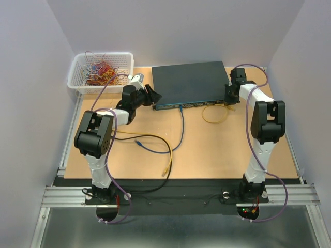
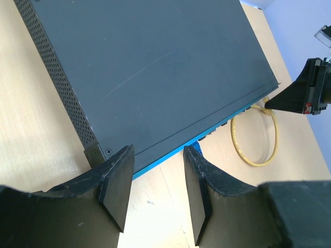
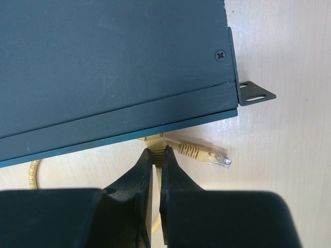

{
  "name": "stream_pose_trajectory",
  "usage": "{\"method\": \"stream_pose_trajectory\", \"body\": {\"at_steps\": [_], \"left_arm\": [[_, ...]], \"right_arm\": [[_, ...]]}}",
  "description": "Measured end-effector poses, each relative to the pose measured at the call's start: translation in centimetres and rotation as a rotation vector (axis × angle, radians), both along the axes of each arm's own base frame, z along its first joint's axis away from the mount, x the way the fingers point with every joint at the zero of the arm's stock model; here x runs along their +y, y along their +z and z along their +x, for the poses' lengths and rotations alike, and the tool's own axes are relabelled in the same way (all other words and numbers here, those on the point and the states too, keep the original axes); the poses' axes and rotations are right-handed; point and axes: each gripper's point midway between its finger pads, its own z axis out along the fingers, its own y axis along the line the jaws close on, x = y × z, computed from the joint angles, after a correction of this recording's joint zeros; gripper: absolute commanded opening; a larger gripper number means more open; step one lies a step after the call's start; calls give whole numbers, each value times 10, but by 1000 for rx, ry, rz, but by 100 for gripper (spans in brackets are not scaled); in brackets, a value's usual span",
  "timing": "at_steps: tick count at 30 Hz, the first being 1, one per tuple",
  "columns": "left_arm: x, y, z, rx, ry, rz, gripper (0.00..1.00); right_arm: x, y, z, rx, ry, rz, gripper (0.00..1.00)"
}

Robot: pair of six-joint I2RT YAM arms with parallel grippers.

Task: Insert the plug into the switch port

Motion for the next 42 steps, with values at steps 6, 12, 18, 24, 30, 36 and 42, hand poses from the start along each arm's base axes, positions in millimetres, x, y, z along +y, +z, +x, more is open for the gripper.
{"method": "stream_pose_trajectory", "body": {"at_steps": [6,12,18,24,30,36,42], "left_arm": [[1,-4,-2,11,0,1,53],[2,6,-7,6,2,-8,53],[3,36,-12,-40,3,-23,53],[8,62,-20,-73,10,-20,53],[15,73,-26,-82,28,18,53],[23,74,-30,-77,55,62,53],[29,74,-34,-69,71,91,53]], "right_arm": [[-1,-4,1,-37,0,-5,1],[-2,-4,2,-134,4,-14,0],[-2,-2,2,-174,14,-19,0],[-2,-1,3,-176,56,-48,0],[0,-1,3,-176,141,-78,0],[5,-1,3,-179,193,-73,6],[-4,4,19,-228,169,-121,75]]}}
